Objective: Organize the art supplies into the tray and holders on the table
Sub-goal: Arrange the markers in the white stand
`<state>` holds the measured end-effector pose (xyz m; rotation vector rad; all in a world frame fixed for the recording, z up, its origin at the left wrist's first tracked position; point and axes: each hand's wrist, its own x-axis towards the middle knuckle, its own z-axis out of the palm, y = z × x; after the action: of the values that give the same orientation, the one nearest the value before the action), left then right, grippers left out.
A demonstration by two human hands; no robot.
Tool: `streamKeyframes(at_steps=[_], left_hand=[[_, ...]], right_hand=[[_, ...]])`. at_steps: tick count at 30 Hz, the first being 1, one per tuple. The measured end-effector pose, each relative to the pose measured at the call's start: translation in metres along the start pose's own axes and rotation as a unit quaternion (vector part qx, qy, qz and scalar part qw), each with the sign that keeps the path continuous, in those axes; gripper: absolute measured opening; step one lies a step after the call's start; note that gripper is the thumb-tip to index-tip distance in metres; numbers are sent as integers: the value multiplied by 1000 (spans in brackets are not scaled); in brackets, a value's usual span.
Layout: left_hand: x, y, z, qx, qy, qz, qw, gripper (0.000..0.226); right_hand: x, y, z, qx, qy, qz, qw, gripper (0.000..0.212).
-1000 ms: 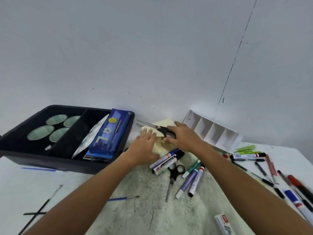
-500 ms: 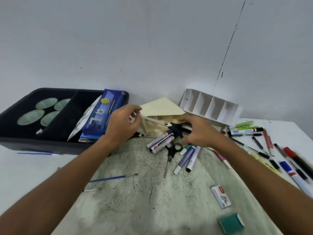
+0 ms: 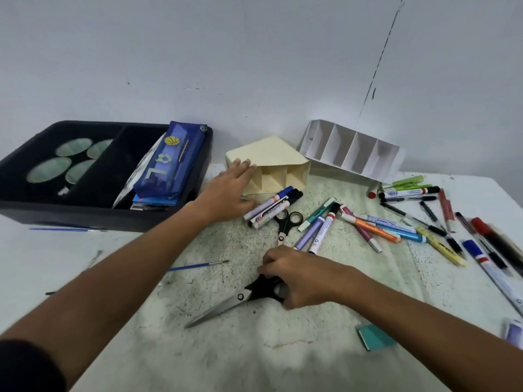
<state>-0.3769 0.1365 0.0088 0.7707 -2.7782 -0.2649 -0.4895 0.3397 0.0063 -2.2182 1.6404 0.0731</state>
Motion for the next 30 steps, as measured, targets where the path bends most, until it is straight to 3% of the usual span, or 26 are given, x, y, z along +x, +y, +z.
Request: streamKeyframes(at_steps=[5, 8, 12, 14, 17, 19, 22, 25, 30], left_hand=[[-2, 0, 1, 9, 12, 10, 1000, 70], [1, 3, 3, 3, 22, -6, 1000, 66], [19, 15, 0, -20, 79, -65, 995, 63], [35, 25, -5, -48, 88, -81, 992, 64], [57, 41, -8, -97, 75, -61, 991, 70], [72, 52, -9, -100, 70, -32, 992, 78], [94, 67, -4, -93, 30, 21, 995, 97], [121, 78, -1, -72, 1, 67, 995, 116], [159, 90, 1, 38, 19, 108, 993, 124]], right_hand=[[-2, 5, 10, -29, 15, -44, 999, 71], [-9, 13, 6, 2, 61, -77, 995, 58], [-23, 42, -11, 115, 199, 38, 972, 48], [-33, 71, -25, 187, 301, 123, 927, 40], [-53, 120, -49, 263, 459, 235, 815, 38], [-68, 152, -60, 247, 493, 294, 781, 45], [-79, 190, -71, 180, 438, 330, 816, 61], [-73, 213, -88, 135, 379, 308, 862, 73], [-41, 232, -120, 106, 352, 257, 894, 55]])
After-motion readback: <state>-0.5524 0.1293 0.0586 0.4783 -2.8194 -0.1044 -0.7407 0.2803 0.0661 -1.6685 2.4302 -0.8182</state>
